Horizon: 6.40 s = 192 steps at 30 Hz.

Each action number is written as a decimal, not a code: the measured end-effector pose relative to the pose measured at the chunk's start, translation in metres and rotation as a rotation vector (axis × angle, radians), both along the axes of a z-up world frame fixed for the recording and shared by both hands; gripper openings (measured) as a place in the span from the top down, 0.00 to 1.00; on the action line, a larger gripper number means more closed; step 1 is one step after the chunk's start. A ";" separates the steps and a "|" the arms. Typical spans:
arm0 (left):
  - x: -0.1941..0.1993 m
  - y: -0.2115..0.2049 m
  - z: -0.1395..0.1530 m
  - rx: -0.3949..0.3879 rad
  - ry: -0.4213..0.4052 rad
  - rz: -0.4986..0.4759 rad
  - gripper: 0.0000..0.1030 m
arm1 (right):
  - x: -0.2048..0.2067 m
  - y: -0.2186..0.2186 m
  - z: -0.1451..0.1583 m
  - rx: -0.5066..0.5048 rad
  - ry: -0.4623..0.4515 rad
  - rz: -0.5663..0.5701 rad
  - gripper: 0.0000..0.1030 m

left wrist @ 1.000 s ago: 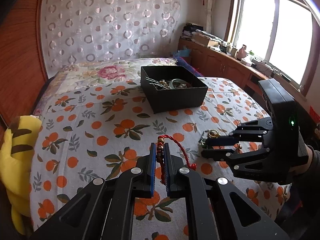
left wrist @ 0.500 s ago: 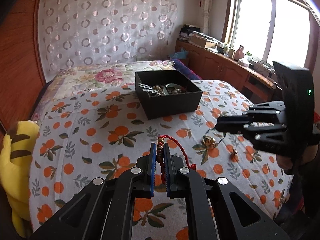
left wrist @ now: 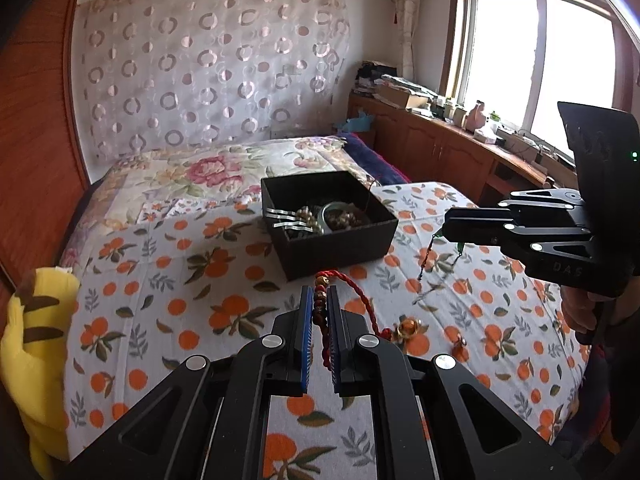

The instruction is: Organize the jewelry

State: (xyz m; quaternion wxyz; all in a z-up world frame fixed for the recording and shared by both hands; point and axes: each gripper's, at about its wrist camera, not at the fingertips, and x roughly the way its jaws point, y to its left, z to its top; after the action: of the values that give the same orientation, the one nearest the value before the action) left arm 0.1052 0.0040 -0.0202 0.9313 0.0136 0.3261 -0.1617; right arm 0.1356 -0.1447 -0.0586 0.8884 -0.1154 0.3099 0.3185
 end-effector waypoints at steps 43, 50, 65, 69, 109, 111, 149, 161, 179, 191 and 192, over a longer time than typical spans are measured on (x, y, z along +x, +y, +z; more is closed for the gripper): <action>0.117 -0.038 0.016 0.030 -0.037 0.070 0.94 | 0.093 -0.029 0.002 0.041 0.015 -0.171 0.77; 0.115 -0.046 0.018 0.050 -0.053 0.066 0.71 | 0.065 -0.051 -0.011 0.038 0.026 -0.183 0.77; 0.051 -0.046 -0.008 0.066 -0.007 -0.016 0.55 | -0.010 -0.056 -0.057 -0.001 0.079 -0.143 0.60; 0.040 -0.045 -0.022 0.068 0.027 -0.035 0.55 | -0.021 -0.052 -0.069 -0.019 0.106 -0.125 0.60; 0.033 -0.107 -0.081 0.158 0.169 -0.221 0.70 | -0.037 -0.053 -0.082 -0.068 0.130 -0.096 0.84; 0.032 -0.108 -0.082 0.162 0.166 -0.221 0.73 | -0.037 -0.053 -0.082 -0.072 0.128 -0.097 0.84; 0.087 -0.042 -0.006 0.110 0.010 -0.013 0.79 | 0.128 0.009 -0.023 0.049 0.089 -0.176 0.83; 0.112 -0.032 0.002 0.087 0.006 0.018 0.79 | 0.134 0.008 -0.016 0.080 0.091 -0.199 0.57; 0.154 -0.030 0.026 0.071 -0.012 0.070 0.65 | 0.107 -0.022 -0.017 0.077 0.061 -0.204 0.57; 0.110 -0.024 0.025 0.090 -0.051 0.093 0.25 | 0.077 -0.021 -0.017 0.076 0.028 -0.224 0.56; 0.103 -0.022 0.025 0.093 -0.061 0.098 0.19 | 0.075 -0.021 -0.016 0.077 0.025 -0.229 0.51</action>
State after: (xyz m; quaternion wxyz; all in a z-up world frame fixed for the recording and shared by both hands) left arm 0.2082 -0.0185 0.0043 0.9459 0.0459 0.3051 -0.0999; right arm 0.2105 -0.1658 -0.0748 0.9188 -0.0410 0.3195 0.2282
